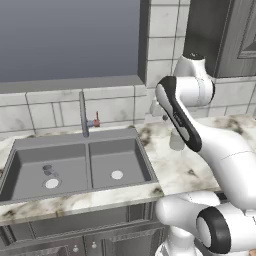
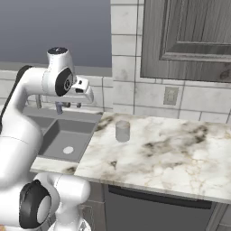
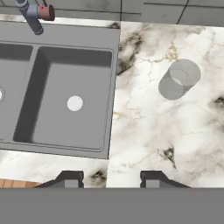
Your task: Move any existing items from the left basin to the right basin for drying. Then move the glass cup from the counter to the left basin of the sink for washing.
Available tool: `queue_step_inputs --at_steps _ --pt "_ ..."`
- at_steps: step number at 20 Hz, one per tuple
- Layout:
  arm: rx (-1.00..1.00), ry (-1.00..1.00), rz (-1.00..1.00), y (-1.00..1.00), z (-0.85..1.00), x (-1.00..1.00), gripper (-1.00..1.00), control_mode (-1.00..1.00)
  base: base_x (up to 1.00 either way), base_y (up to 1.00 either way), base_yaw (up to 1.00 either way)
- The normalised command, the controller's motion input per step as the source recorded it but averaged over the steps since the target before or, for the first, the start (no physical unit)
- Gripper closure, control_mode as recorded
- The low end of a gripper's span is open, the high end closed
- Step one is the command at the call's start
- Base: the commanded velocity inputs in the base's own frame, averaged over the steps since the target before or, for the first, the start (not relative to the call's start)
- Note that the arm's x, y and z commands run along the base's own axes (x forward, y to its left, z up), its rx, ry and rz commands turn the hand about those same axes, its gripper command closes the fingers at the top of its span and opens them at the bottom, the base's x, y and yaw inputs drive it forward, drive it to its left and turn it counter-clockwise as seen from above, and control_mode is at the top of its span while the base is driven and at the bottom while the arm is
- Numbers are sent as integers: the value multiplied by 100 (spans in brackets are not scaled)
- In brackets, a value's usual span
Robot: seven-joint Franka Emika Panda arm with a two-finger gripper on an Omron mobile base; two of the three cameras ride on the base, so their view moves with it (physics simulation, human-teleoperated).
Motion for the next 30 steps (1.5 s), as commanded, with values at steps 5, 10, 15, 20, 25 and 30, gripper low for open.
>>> queue_step_inputs --at_steps 5,10,15,20,25,30 --pt "-9 -3 0 28 -22 -20 -100 -100 0 0 0" --pt "0 0 0 84 -39 -45 -100 -100 0 0 0" --pt "2 0 5 100 -54 -41 -100 -100 0 0 0" --pt "2 2 11 100 -41 -5 -100 -100 0 0 0" --pt "0 1 14 100 -35 10 -100 -100 0 0 0" --pt "0 1 15 100 -34 41 -100 -100 0 0 0"
